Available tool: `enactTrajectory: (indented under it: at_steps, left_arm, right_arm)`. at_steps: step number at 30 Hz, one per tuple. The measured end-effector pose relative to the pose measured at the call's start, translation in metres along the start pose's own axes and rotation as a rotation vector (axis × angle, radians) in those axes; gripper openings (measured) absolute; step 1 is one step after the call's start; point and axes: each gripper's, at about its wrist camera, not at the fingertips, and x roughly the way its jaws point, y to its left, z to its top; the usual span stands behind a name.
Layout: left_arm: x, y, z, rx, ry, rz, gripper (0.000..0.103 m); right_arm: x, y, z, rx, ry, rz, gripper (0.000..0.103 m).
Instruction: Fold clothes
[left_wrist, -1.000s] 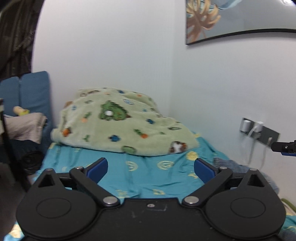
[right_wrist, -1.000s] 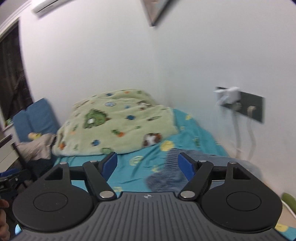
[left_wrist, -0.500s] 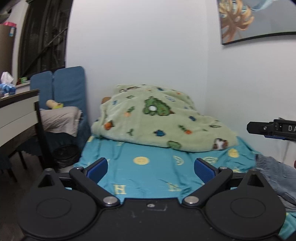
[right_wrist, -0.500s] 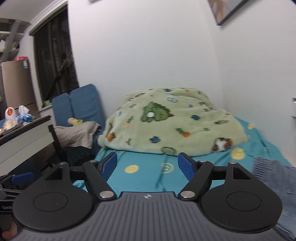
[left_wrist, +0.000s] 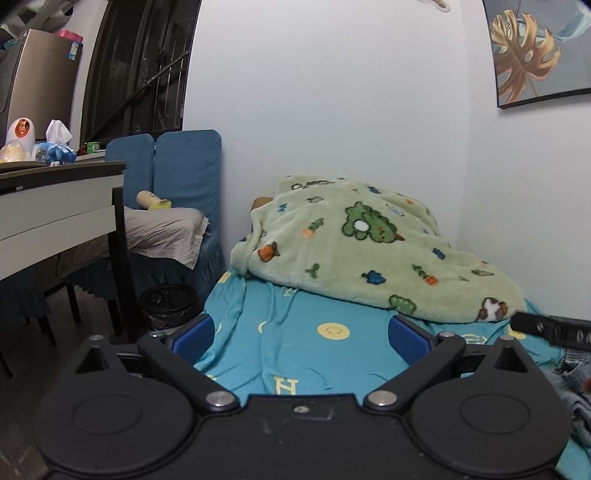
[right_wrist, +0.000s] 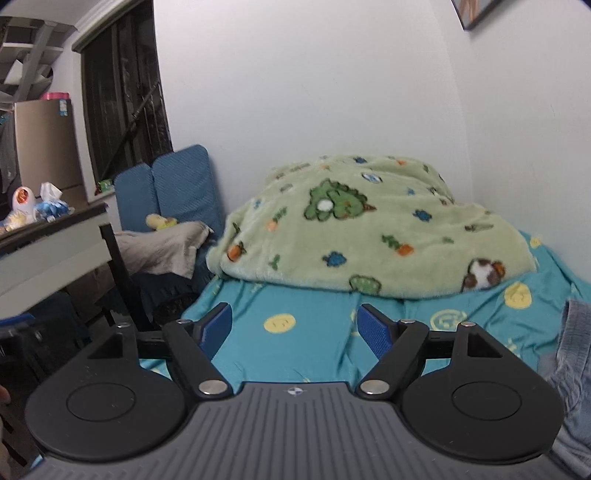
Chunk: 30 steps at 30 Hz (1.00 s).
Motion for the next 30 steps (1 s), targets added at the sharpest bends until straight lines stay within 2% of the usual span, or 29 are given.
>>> enactTrajectory:
  at_steps: [3, 5, 7, 10, 19, 30]
  left_arm:
    - [0.009, -0.004, -0.007, 0.03, 0.014, 0.011, 0.101]
    - [0.012, -0.004, -0.009, 0.03, 0.024, 0.011, 0.101]
    - [0.014, -0.004, -0.012, 0.031, 0.033, 0.012, 0.101]
    - [0.018, -0.004, -0.016, 0.032, 0.047, 0.012, 0.102]
    - [0.03, -0.004, -0.028, 0.035, 0.088, 0.014, 0.103]
    - [0.024, -0.014, -0.031, 0.077, 0.07, 0.008, 0.103]
  right_arm:
    - [0.001, -0.003, -0.012, -0.039, 0.014, -0.031, 0.08]
    - [0.003, -0.007, -0.016, -0.021, 0.023, -0.038, 0.084]
    - [0.006, -0.01, -0.018, 0.008, 0.029, -0.04, 0.096]
    - [0.012, -0.008, -0.022, -0.008, 0.033, -0.06, 0.1]
    - [0.013, 0.001, -0.025, -0.052, 0.012, -0.081, 0.103]
    - [0.016, 0.003, -0.029, -0.052, 0.036, -0.116, 0.103]
